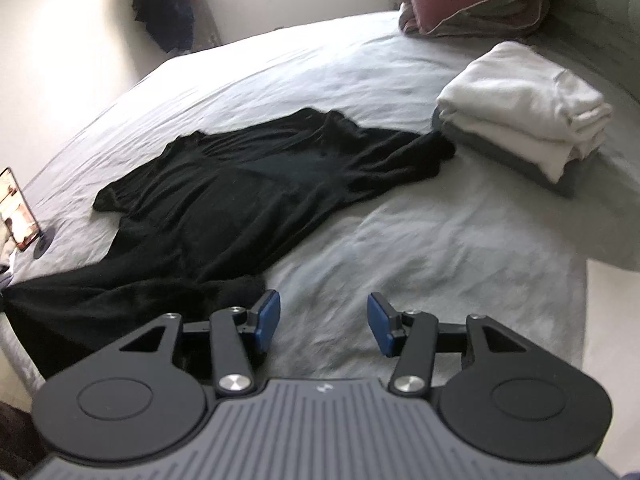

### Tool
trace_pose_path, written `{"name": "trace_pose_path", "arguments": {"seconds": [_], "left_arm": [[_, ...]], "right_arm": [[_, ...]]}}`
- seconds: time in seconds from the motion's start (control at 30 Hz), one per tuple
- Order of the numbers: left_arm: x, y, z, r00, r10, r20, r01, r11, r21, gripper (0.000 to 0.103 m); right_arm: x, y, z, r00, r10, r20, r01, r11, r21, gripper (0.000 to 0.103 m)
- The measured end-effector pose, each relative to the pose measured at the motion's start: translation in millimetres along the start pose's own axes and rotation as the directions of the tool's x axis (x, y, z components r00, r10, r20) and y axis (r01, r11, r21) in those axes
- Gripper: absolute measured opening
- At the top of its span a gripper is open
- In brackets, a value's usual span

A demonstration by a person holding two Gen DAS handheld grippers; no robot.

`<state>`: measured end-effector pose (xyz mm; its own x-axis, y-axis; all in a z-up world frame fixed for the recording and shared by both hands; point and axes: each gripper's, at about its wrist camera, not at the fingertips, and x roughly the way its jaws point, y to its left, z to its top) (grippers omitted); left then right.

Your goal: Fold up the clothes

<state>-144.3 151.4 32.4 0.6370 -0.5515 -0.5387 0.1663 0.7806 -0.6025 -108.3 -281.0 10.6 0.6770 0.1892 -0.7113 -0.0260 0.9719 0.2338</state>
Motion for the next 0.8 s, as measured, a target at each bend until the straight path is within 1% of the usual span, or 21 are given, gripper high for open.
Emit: {"name": "trace_pose_path", "arguments": {"seconds": [0.07,0.17,0.4,0.47,0.5,0.57,0.63,0.7,0.73,0.8], "left_arm": [[-10.5,11.1,1.3,0.999,0.023,0.025,-0.023,0.999,-0.033,0.001],[-7.4,24.4,-1.3,0.998,0.049,0.037,-0.047,0.997,-0.057,0.001],[0.0,55.5,-7.5,0.992,0.11,0.061,-0.102,0.988,-0.114,0.001],[2.5,64.6,-9.4,0.99,0.126,0.067,-0.116,0.984,-0.132,0.005],[6.7,70.5,-12.2,0.99,0.121,0.07,-0.109,0.982,-0.151,0.014],[15.2,81.5,-17.5,0.991,0.119,0.065,-0.106,0.978,-0.178,0.027],[21.8,84.7,-20.3,0.991,0.13,0.035,-0.121,0.976,-0.183,0.028],[28.5,84.4,-21.1,0.992,0.129,0.004,-0.127,0.981,-0.148,0.034],[30.9,83.4,-21.9,0.991,0.131,-0.001,-0.13,0.983,-0.128,0.034],[35.6,81.5,-25.4,0.991,0.136,-0.013,-0.137,0.986,-0.091,0.035]], "right_arm": [[2.4,1.9,-2.9,1.0,0.01,-0.016,-0.01,1.0,0.001,0.053],[7.1,2.7,-6.1,0.999,0.031,-0.044,-0.031,0.999,0.023,0.053],[21.2,-1.1,-5.3,0.99,0.114,-0.089,-0.1,0.984,0.144,0.053],[25.8,-1.9,-3.3,0.985,0.142,-0.095,-0.122,0.974,0.189,0.053],[27.5,-2.3,-2.0,0.983,0.157,-0.097,-0.134,0.969,0.208,0.053],[30.9,-2.4,0.3,0.976,0.19,-0.103,-0.16,0.956,0.246,0.053],[34.8,-1.4,2.3,0.968,0.226,-0.109,-0.188,0.94,0.283,0.053],[37.9,2.0,3.1,0.958,0.262,-0.114,-0.217,0.927,0.306,0.053],[39.4,4.1,3.1,0.954,0.277,-0.117,-0.229,0.921,0.316,0.053],[43.9,10.8,1.6,0.941,0.31,-0.136,-0.253,0.911,0.327,0.048]]}}
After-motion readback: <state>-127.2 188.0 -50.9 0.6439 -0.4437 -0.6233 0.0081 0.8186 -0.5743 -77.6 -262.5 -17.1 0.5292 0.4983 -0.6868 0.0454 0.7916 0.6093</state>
